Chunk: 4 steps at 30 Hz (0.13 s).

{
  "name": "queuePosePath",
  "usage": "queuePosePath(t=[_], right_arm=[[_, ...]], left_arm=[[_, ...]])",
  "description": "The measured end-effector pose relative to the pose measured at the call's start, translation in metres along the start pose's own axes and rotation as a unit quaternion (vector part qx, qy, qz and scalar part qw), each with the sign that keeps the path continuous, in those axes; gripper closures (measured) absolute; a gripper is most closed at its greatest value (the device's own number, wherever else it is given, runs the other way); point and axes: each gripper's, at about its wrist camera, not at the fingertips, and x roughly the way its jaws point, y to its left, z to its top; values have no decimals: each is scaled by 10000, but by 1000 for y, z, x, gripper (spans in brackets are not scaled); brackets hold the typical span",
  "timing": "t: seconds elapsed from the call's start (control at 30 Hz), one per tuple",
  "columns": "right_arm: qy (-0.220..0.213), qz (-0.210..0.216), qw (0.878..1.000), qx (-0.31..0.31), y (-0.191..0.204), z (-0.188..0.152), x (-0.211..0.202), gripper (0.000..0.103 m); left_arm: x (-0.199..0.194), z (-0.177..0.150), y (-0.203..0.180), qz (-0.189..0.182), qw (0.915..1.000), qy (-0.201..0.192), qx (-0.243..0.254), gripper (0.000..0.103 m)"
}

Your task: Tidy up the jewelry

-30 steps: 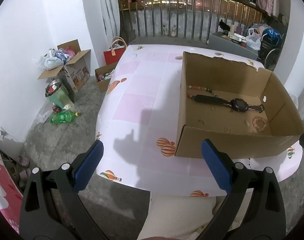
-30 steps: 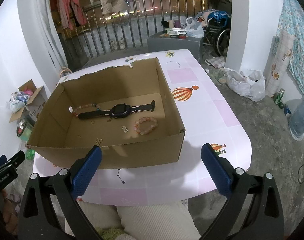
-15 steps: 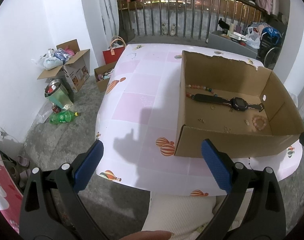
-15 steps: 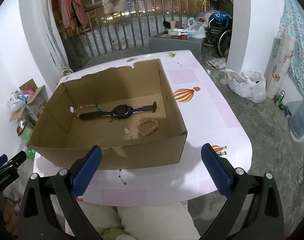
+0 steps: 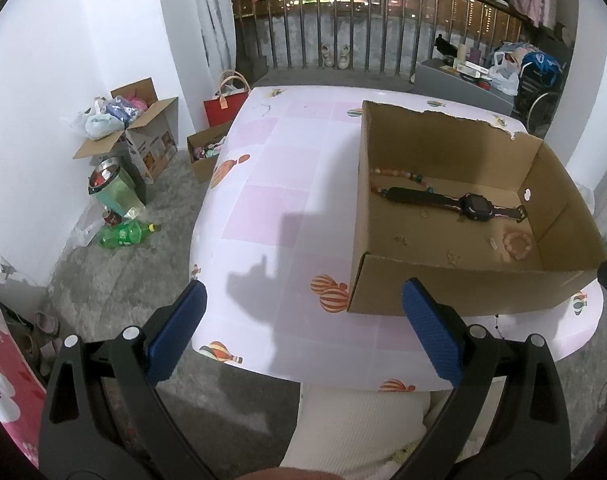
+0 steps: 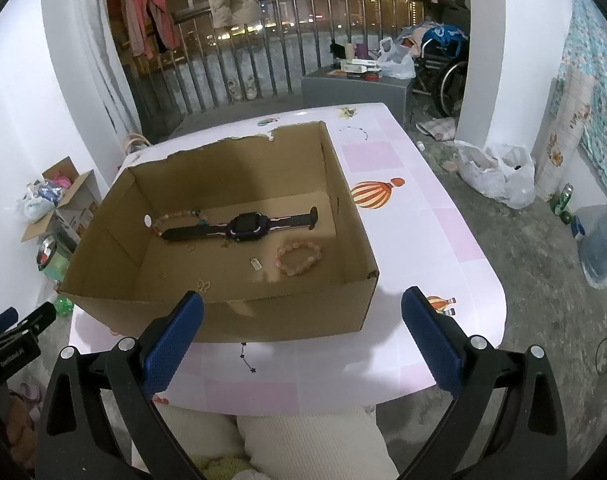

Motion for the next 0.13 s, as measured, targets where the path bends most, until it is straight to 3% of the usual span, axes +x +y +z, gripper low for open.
queuePosePath(t=[0.13], right_arm=[[62,35,10000,43,3,-3,1,7]], left_arm=[[-1,-1,-1,35,10000,54,-2,9]])
